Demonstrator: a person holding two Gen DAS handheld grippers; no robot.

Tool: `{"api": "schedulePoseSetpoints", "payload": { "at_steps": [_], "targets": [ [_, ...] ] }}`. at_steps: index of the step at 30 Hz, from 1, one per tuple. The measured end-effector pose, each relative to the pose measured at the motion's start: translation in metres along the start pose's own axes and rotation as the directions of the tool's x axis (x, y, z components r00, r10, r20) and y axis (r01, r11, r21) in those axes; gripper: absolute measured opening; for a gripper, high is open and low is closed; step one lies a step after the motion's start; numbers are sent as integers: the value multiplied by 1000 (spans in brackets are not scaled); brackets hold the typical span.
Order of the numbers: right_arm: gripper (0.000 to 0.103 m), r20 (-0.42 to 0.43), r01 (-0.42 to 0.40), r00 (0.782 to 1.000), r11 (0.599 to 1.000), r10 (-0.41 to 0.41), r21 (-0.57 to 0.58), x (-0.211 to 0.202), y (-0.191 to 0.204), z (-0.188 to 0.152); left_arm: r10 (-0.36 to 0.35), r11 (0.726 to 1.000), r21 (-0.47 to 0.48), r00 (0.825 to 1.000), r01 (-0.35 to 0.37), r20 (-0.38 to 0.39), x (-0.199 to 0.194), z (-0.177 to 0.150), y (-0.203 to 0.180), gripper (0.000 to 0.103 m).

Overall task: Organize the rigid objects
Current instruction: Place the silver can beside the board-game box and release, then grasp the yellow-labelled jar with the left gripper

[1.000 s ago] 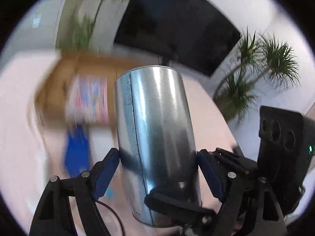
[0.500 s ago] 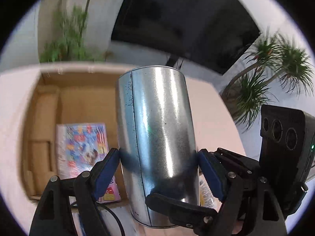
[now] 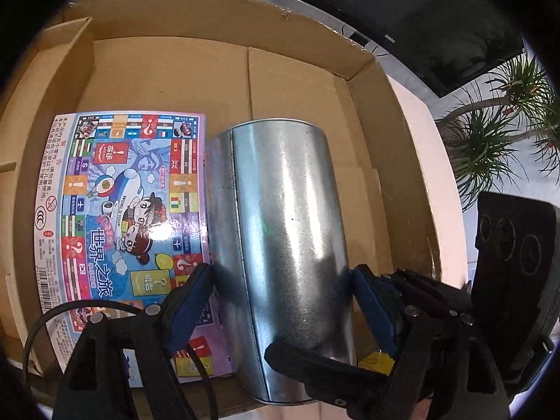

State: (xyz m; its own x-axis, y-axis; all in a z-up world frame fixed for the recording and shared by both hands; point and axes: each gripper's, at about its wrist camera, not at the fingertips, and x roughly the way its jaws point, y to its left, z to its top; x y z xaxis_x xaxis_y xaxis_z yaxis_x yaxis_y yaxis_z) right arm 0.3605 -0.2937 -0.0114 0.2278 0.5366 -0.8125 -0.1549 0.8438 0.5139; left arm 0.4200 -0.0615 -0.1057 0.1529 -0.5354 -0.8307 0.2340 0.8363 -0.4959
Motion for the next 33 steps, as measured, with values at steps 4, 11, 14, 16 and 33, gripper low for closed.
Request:
{"api": "schedulePoseSetpoints", "payload": {
  "at_steps": [4,11,14,16,33],
  "targets": [
    [83,13,4,1000,999,-5,38,-8,-10,-15,51,998,23,997,-52,56,-16,-2,-8,81],
    [103,316,158,940,985,-131,-63,-116,39,-93,152,952,157,851,-263,504,-164,-84,-31,86],
    [103,369,239,907,969,-202,-57,-140,33,-135,270,891,112,712,-439,648,-212,-152,-34,90],
    [103,345,322,892,946,-292,-31,-136,17,-158,400,833,33,642,-553,654,-218,-188,-29,90],
    [70,165,277,953,950,-252,-147,-92,43,-299,-61,996,71,969,45,239,-100,-306,-13,90]
  ]
}}
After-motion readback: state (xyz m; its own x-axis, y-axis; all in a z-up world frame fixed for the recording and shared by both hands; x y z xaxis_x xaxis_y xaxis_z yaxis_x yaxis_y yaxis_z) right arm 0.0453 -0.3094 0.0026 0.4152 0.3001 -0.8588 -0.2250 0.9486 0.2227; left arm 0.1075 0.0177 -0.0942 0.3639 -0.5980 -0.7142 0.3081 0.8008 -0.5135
